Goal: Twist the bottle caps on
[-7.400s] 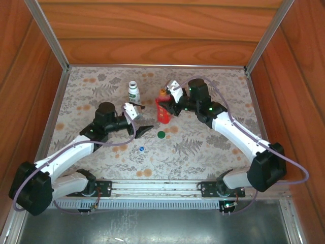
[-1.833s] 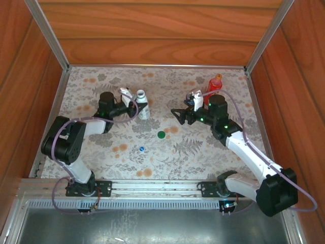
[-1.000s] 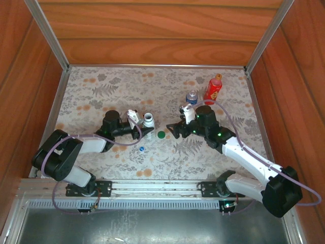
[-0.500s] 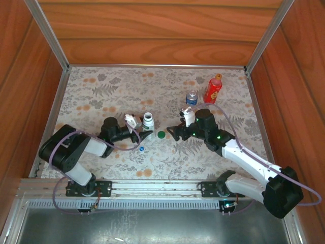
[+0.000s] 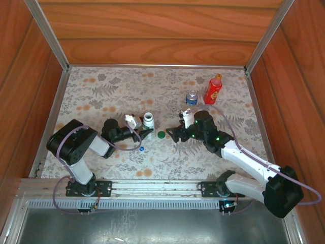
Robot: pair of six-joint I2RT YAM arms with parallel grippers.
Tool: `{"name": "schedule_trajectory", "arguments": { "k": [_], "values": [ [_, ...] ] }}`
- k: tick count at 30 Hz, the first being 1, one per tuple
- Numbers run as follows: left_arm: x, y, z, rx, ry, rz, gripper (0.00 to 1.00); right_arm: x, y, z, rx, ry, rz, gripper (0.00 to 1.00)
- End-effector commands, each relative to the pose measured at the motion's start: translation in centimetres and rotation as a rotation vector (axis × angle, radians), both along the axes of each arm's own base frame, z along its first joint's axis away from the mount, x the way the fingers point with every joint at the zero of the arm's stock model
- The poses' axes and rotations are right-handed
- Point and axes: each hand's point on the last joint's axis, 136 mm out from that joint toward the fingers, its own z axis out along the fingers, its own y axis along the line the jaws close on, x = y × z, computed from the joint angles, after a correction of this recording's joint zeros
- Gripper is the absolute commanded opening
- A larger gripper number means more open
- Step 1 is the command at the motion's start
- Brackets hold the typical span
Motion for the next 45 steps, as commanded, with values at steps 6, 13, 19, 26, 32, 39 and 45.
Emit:
{"name": "schedule_trajectory", "arguments": {
  "k": [6,13,19,26,32,39,45],
  "values": [
    [-0.3,-0.7,0.6,-0.030,0.000,-0.041,0.62,-0.5,0.2,-1.0,-0.010,0.024,0.004,0.95],
    [-0.1,-1.0,0.4,-0.033,0.012,-0.050,0.68,-0.6,0.5,-1.4,-0.027,0.029,0.019,0.95],
    [0.1,-1.5,0.5,-0.035,0.009,-0.059,0.71,-0.7,0.5,-1.5,-0.036,0.031,0.018,0.96],
    [-0.1,-1.5,0.3,-0.031,0.012,-0.064,0.61,-0.7,0.4,-1.7,-0.052,0.031,0.010,0.96],
    [-0.8,-0.6,0.3,-0.021,0.005,-0.034,0.60,-0.2,0.5,-2.9,-0.131,0.000,-0.017,0.96],
    [-2.1,0.5,0.9,-0.044,0.035,-0.020,0.57,0.6,1.5,-6.4,-0.295,-0.015,-0.038,0.91],
    [-3.0,1.4,0.5,-0.040,0.058,0.008,0.57,1.1,2.8,-9.5,-0.395,0.023,-0.042,0.85]
  ]
}}
